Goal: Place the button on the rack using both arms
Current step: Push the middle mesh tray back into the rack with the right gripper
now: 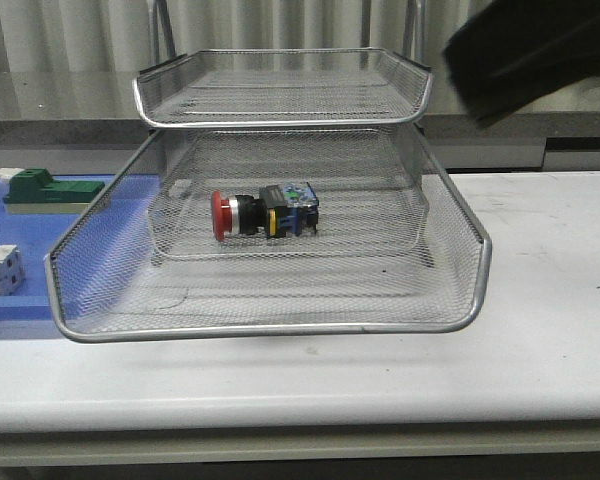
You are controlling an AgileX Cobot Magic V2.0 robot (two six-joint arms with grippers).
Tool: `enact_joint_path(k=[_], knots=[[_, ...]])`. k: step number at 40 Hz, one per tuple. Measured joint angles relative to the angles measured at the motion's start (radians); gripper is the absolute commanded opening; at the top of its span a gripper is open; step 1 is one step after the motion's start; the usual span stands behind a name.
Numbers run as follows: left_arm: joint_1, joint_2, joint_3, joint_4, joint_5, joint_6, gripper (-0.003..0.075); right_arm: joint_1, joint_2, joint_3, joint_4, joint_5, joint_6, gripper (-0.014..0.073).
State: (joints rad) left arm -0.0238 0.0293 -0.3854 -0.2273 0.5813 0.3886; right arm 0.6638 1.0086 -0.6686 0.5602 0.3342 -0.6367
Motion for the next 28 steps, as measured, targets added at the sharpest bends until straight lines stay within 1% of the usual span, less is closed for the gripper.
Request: enact_joint_path(k=[6, 10, 15, 21, 28], knots=[[0.0, 0.0, 0.0, 0.0, 0.0, 0.0, -0.0019, 0.168, 0.115, 0.0, 0.035, -0.031, 0.0, -0.006], [0.0, 0.0, 0.0, 0.0, 0.0, 0.0, -0.0019, 0.242, 0.219, 0.0, 0.052, -0.085, 0.0, -0.006], [0.0, 0.0, 0.0, 0.0, 0.0, 0.0, -0.0019, 0.28, 0.339, 0.0, 0.095, -0.17, -0.002, -0.006], [0.0, 0.0, 0.0, 0.0, 0.0, 0.0, -0.0019, 0.287, 0.471, -0.003, 0.126, -0.281, -0.002, -0.006], [0.0, 0.0, 0.0, 0.0, 0.0, 0.0, -0.0019, 0.287, 0.573, -0.002, 0.13, -0.39, -0.002, -0.006]])
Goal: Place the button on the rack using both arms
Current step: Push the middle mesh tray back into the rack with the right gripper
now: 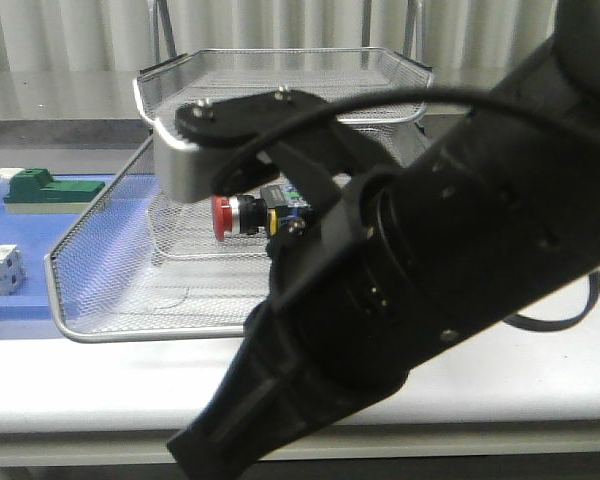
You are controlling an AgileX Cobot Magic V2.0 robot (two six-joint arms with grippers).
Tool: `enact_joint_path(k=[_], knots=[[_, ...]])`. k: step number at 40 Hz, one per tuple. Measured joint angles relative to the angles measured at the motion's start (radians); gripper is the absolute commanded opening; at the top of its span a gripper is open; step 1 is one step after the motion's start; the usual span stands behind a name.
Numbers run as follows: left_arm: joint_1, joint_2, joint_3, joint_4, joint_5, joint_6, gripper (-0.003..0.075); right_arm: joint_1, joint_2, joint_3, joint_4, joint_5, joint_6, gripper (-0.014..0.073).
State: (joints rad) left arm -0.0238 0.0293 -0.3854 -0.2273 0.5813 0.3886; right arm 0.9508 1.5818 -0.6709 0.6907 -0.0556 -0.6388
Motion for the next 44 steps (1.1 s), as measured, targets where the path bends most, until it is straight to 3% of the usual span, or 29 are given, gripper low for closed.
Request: enact_joint_path(k=[19, 44], knots=[[0.0, 0.0, 0.0, 0.0, 0.0, 0.0, -0.0019, -0.015, 0.079, -0.007, 0.005, -0.114, 0.0, -0.006], [0.0, 0.0, 0.0, 0.0, 0.0, 0.0, -0.0019, -0.187, 0.102, -0.135, 0.005, -0.094, 0.0, -0.006]])
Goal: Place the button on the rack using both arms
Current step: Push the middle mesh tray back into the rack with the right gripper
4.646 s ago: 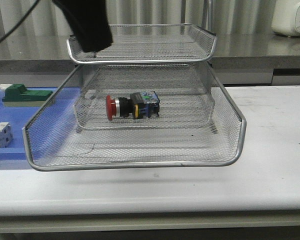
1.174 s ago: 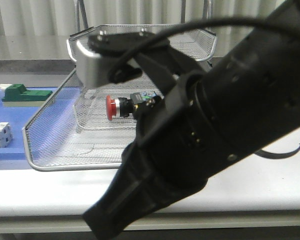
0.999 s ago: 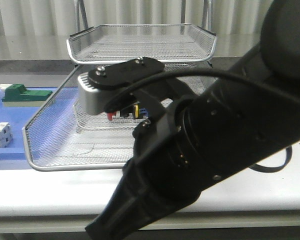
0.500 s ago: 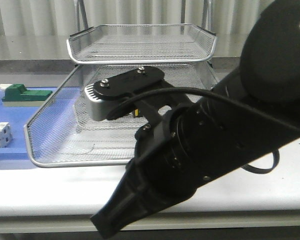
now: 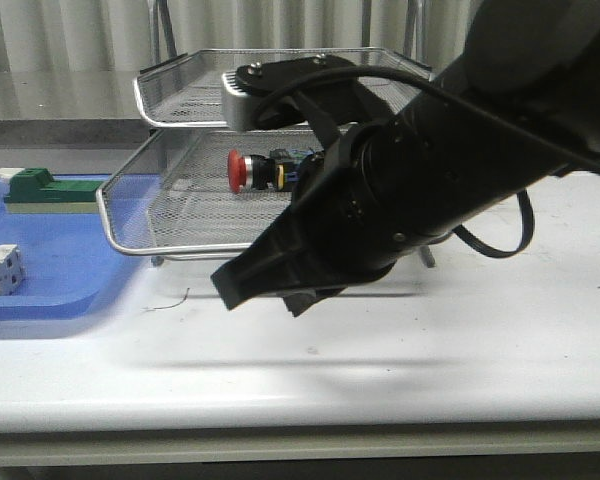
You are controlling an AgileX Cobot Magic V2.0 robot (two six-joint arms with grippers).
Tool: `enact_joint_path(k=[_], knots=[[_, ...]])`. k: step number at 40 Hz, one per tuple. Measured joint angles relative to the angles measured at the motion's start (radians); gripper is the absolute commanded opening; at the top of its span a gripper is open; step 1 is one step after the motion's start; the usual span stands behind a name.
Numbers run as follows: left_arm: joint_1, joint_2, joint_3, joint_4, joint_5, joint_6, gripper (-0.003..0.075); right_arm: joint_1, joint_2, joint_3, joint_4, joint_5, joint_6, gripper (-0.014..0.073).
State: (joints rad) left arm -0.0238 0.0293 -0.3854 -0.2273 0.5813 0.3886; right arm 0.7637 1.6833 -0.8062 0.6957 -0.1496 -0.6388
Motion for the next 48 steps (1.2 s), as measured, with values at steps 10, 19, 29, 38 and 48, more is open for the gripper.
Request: enact_joint_path(k=[10, 19, 29, 38, 48], knots=[[0.0, 0.0, 0.0, 0.0, 0.0, 0.0, -0.0019, -0.059, 0.078, -0.083, -0.015, 0.012, 0.0, -0.006], [0.0, 0.0, 0.0, 0.0, 0.0, 0.0, -0.0019, -0.081, 0.148, -0.181, -0.025, 0.05, 0.0, -0.006], [0.0, 0.0, 0.0, 0.0, 0.0, 0.0, -0.0019, -0.106, 0.193, -0.272, -0.026, 0.101, 0.0, -0.006], [0.0, 0.0, 0.0, 0.0, 0.0, 0.0, -0.0019, -0.136, 0.207, -0.326, -0.027, 0.121, 0.0, -0.006], [0.0, 0.0, 0.0, 0.0, 0.0, 0.0, -0.0019, -0.167, 0.211, -0.351, -0.031, 0.157, 0.0, -0.006]])
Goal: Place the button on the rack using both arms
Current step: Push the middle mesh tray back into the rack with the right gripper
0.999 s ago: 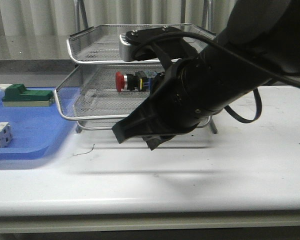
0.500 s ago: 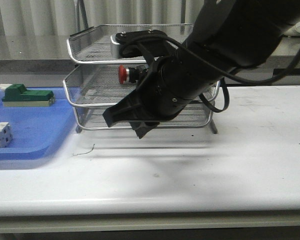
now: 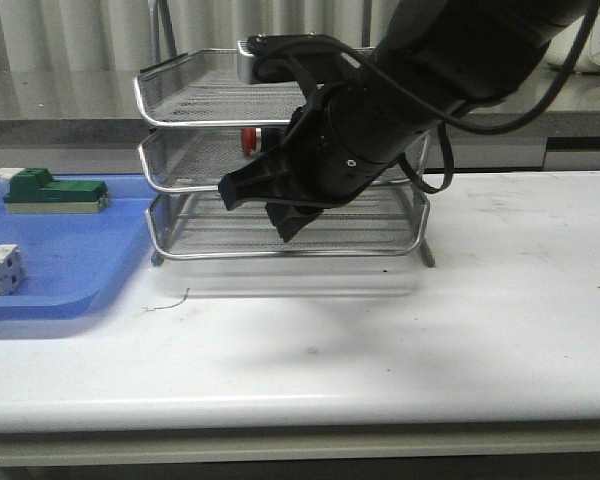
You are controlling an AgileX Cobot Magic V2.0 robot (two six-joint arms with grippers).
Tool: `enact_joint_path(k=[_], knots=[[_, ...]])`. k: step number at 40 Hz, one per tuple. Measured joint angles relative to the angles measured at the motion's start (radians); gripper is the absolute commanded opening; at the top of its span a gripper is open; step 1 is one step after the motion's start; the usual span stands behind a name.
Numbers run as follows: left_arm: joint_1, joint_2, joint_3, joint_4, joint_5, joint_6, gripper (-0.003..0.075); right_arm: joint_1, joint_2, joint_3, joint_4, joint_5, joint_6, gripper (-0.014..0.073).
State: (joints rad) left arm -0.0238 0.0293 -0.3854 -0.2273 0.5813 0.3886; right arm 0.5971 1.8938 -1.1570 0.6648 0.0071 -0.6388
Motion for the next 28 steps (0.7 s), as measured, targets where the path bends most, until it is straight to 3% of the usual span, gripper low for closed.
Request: enact_joint_path(k=[5, 17, 23, 28], knots=[[0.0, 0.0, 0.0, 0.0, 0.0, 0.0, -0.0019, -0.002, -0.002, -0.002, -0.001, 0.07, 0.0, -0.006], [0.0, 0.0, 0.0, 0.0, 0.0, 0.0, -0.0019, -0.006, -0.179, -0.002, -0.003, 0.443, 0.0, -0.006], [0.0, 0.0, 0.0, 0.0, 0.0, 0.0, -0.0019, -0.085, -0.297, -0.002, -0.021, 0.593, 0.029, -0.006], [0.0, 0.0, 0.0, 0.0, 0.0, 0.0, -0.0019, -0.191, -0.384, -0.002, -0.13, 0.667, 0.121, -0.006]])
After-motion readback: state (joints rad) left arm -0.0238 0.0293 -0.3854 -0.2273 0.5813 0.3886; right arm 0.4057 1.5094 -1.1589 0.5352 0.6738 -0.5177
